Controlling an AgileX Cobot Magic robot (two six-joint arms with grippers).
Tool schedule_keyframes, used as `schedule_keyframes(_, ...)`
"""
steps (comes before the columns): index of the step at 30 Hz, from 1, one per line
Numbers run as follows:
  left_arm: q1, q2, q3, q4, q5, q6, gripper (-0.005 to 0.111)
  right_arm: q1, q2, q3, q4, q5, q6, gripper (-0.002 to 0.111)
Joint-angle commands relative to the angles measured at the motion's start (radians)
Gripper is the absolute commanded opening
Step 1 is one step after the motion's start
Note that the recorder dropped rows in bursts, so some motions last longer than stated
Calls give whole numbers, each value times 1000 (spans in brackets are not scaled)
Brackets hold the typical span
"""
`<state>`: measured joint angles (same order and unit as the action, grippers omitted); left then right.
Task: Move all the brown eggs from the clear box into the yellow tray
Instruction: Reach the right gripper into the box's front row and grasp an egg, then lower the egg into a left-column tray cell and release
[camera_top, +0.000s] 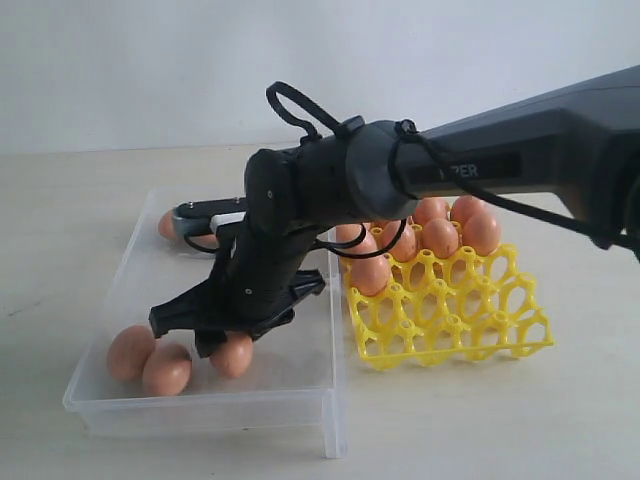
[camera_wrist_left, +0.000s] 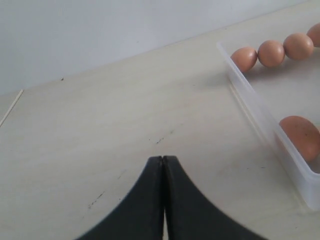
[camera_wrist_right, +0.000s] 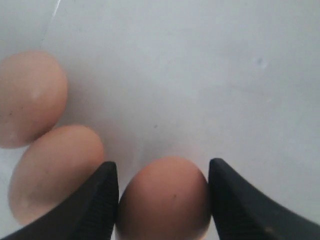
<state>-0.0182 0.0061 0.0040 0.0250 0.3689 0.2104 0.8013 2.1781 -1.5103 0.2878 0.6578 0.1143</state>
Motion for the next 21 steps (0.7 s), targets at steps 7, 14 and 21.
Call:
schedule_keyframes(7,-2,-6,-4,0,-8,-5,0,-61,-331,485,-190,-813,-100,0)
schedule_keyframes(14,-2,-6,-4,0,-8,-5,0,-226,-455,677,-190,-981,-133,0)
schedule_keyframes(21,-2,-6,-4,0,-8,-5,0,-350,-447,769,-190,-1053,-133,0)
